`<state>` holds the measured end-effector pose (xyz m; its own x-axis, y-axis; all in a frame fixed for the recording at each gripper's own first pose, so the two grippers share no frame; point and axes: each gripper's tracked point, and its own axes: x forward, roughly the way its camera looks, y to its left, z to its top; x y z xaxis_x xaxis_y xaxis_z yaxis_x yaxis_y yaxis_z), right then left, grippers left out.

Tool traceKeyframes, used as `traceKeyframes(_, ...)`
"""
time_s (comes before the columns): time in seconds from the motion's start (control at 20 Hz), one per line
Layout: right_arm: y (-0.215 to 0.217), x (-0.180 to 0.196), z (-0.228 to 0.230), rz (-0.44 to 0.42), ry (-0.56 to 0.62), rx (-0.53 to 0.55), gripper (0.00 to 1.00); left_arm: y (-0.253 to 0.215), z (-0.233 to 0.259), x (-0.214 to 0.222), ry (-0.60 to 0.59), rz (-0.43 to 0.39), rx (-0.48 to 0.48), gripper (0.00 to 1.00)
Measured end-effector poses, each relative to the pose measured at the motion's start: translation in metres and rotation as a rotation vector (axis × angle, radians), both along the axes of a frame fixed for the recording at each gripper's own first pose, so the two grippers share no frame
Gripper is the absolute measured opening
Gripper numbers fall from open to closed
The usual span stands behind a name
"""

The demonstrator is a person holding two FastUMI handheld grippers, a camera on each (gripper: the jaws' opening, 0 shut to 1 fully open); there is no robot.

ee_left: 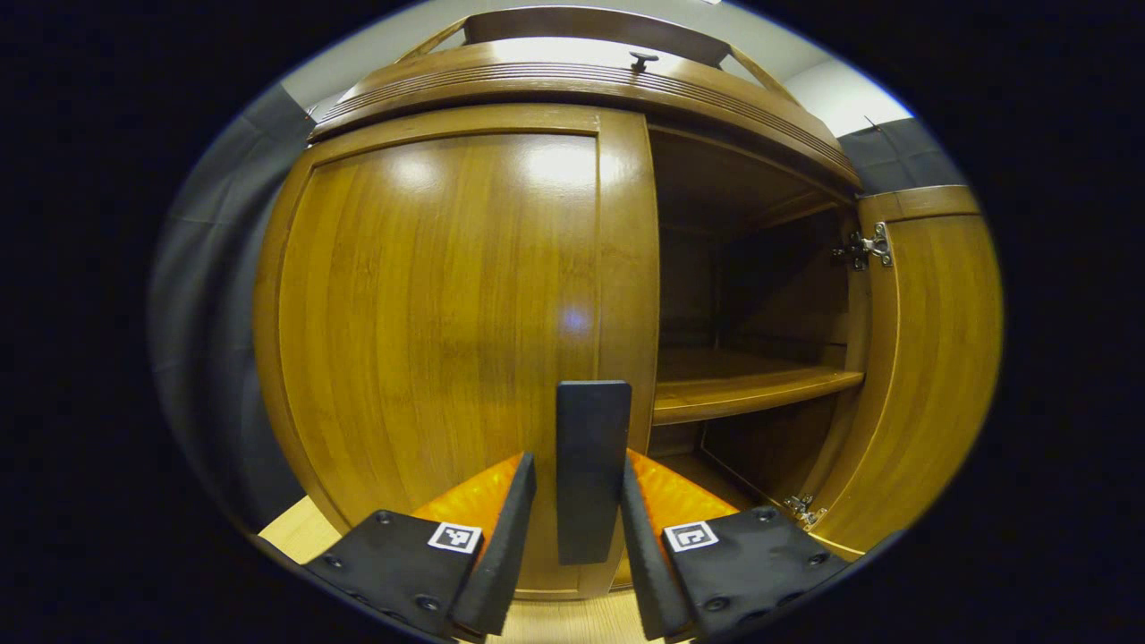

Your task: Open the right door of the double-door shoe cabinet with the right hand, and open the left door with the left hand.

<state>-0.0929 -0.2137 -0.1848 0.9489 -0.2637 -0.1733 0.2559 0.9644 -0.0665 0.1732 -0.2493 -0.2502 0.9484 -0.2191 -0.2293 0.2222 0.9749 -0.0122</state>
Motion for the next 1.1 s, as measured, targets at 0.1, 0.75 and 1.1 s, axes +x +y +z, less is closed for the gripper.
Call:
traceKeyframes(0.1,0.001,0.0,0.0,-0.005,0.004,0.004,0.72,-0.003,-0.001,0.0,-0.002,-0.002,0.017,0.51)
traceKeyframes(0.75,0.029,-0.015,0.026,-0.002,-0.01,-0.015,0.96,0.005,0.005,-0.036,0.017,-0.085,0.002,0.28)
traceKeyframes(1.1,0.063,-0.018,0.033,0.036,-0.011,0.003,0.87,0.028,0.016,-0.083,0.025,-0.161,-0.041,0.25)
